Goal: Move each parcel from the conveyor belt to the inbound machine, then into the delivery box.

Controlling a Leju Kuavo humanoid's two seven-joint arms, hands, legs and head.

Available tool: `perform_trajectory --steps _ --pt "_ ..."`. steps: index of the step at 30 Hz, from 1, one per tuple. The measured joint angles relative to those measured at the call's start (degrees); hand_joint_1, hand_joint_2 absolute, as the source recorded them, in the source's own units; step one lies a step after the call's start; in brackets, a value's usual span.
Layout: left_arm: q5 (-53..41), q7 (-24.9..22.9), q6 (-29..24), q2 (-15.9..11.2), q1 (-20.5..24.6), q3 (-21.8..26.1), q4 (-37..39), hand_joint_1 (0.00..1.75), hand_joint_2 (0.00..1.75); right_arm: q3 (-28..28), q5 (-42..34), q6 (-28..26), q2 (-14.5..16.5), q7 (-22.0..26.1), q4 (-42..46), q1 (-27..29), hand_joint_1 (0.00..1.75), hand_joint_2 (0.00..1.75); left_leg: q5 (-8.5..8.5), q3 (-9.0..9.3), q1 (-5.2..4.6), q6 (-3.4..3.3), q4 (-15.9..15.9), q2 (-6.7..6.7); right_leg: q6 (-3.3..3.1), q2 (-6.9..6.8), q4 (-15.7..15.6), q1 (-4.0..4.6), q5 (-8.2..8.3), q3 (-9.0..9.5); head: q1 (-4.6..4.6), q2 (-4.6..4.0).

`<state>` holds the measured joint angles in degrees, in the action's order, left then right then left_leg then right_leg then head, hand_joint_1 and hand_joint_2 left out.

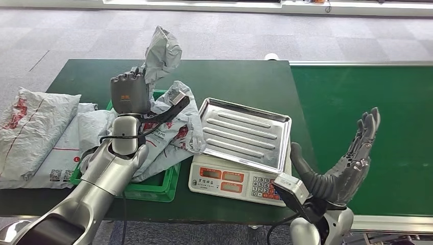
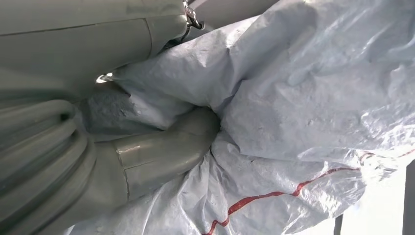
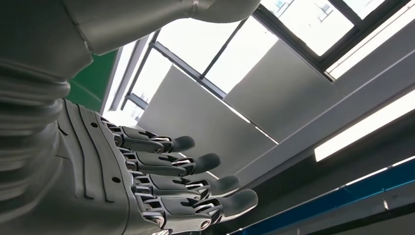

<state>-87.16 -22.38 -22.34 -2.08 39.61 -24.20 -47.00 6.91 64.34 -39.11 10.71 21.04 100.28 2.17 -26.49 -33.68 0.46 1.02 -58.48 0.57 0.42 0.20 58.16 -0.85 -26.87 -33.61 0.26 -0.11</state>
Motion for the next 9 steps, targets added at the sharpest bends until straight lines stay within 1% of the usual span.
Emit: perform_trajectory --steps 4,9 --pt "0.0 -0.1 2.2 -1.1 -1.3 0.1 0.4 1.75 1.75 0.0 0.0 0.3 -0.1 -0.1 0.5 0.6 0.00 1.75 0.00 0.00 0.00 0.00 0.0 -0.01 0.00 -0.02 0.0 0.01 0.00 0.00 0.00 0.00" --pt "0.0 -0.3 2.8 -1.7 -2.1 0.2 0.8 1.75 1.75 0.0 0.0 0.3 -0.2 -0.2 0.9 0.9 0.00 1.75 0.01 0.01 0.01 0.01 0.0 -0.01 0.00 -0.02 0.0 0.03 0.00 0.00 0.00 0.00"
